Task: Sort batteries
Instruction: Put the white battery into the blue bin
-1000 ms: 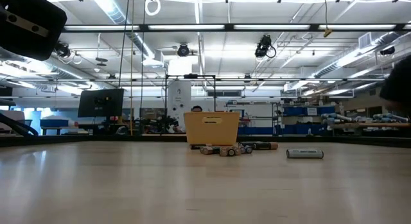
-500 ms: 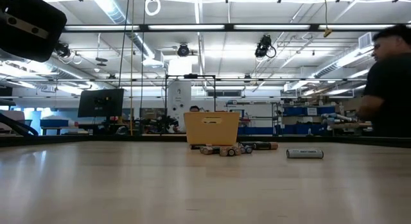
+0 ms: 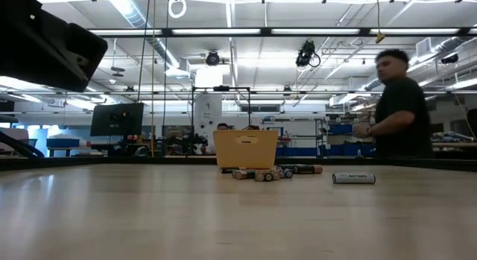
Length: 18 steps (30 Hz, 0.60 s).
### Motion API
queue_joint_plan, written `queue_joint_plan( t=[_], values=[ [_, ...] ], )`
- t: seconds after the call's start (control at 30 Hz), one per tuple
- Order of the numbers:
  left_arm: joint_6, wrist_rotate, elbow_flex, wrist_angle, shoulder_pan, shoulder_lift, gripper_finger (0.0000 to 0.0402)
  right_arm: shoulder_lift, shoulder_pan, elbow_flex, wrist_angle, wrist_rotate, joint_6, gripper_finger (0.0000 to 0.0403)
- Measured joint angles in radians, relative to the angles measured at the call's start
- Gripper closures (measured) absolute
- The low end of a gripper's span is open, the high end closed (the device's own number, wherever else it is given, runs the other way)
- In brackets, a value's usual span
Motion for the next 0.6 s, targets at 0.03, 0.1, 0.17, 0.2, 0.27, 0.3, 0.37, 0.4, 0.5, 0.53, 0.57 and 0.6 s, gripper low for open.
queue_joint_plan(
  t=[0.03, 0.1, 0.17, 0.2, 0.27, 0.3, 0.37, 0.4, 0.5, 0.53, 0.57, 0.6],
  values=[
    [0.009, 0.000, 0.000, -0.003, 0.001, 0.000, 0.0391, 0.000, 0.000, 0.020, -0.013, 0.001, -0.004, 0.0257],
    [0.026, 0.000, 0.000, -0.003, 0.001, 0.000, 0.0392, 0.000, 0.000, 0.076, -0.066, 0.030, -0.018, 0.0251],
    [0.037, 0.006, 0.000, -0.004, 0.008, 0.000, 0.0392, 0.000, 0.000, 0.146, -0.132, 0.095, -0.035, 0.0249],
    [0.039, 0.017, 0.000, -0.003, 0.014, 0.000, 0.0392, 0.000, -0.003, 0.181, -0.152, 0.138, -0.047, 0.0249],
    [0.045, 0.040, 0.000, 0.002, 0.028, 0.000, 0.0392, 0.000, -0.014, 0.242, -0.178, 0.215, -0.075, 0.0251],
    [0.051, 0.045, 0.000, 0.003, 0.037, 0.000, 0.0392, 0.000, -0.027, 0.265, -0.178, 0.241, -0.095, 0.0253],
    [0.073, 0.061, 0.000, 0.006, 0.059, 0.000, 0.0392, 0.000, -0.066, 0.291, -0.143, 0.276, -0.142, 0.0258],
    [0.080, 0.071, 0.000, 0.007, 0.075, 0.000, 0.0392, 0.000, -0.090, 0.291, -0.116, 0.289, -0.177, 0.0263],
    [0.124, 0.129, 0.000, 0.039, 0.130, 0.000, 0.0392, 0.000, -0.170, 0.266, -0.007, 0.312, -0.337, 0.0279],
    [0.138, 0.152, 0.000, 0.056, 0.149, 0.000, 0.0392, 0.000, -0.203, 0.251, 0.024, 0.312, -0.398, 0.0284],
    [0.158, 0.174, 0.000, 0.068, 0.169, 0.000, 0.0392, 0.000, -0.237, 0.235, 0.052, 0.312, -0.455, 0.0289],
    [0.178, 0.193, 0.000, 0.077, 0.188, 0.000, 0.0392, 0.000, -0.271, 0.218, 0.079, 0.313, -0.509, 0.0293]
  ],
)
